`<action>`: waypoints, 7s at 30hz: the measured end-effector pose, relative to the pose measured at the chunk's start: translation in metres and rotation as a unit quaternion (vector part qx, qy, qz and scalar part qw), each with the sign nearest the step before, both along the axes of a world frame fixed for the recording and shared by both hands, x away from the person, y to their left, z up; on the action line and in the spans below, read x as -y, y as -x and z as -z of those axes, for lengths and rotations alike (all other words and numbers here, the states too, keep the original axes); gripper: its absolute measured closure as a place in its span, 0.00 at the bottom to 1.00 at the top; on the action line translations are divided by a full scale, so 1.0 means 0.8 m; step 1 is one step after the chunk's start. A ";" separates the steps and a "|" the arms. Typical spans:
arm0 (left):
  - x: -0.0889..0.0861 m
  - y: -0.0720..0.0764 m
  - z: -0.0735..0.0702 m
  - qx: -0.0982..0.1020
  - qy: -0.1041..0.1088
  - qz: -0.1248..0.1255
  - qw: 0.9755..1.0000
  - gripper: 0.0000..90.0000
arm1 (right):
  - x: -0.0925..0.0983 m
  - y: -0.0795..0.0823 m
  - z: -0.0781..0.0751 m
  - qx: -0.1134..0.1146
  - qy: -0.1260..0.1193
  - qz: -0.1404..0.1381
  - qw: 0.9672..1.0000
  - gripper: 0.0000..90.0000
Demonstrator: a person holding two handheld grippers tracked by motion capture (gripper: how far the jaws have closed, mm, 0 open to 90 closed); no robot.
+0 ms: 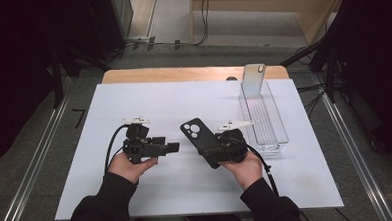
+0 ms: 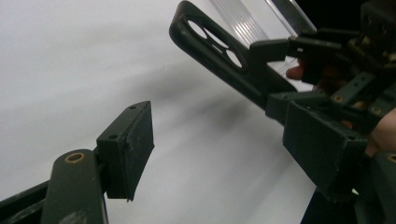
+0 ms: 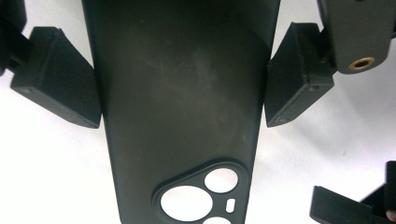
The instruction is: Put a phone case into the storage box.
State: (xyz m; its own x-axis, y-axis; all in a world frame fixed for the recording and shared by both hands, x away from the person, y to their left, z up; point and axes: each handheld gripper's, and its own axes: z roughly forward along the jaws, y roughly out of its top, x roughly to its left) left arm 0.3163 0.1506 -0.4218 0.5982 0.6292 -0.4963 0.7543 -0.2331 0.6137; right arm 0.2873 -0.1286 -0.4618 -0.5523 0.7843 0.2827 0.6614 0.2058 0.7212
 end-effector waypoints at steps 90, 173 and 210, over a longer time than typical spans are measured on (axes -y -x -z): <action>0.024 -0.033 -0.023 0.001 0.104 -0.089 0.991 0.91 | -0.038 0.003 0.003 0.022 -0.118 -0.021 0.993 0.00; 0.076 0.039 -0.021 0.143 0.095 -0.002 0.985 0.82 | -0.033 0.016 -0.041 0.073 -0.056 -0.028 0.995 0.13; 0.033 0.027 -0.019 0.103 0.038 0.081 0.991 0.35 | 0.013 -0.008 -0.036 0.042 -0.046 -0.035 0.997 0.13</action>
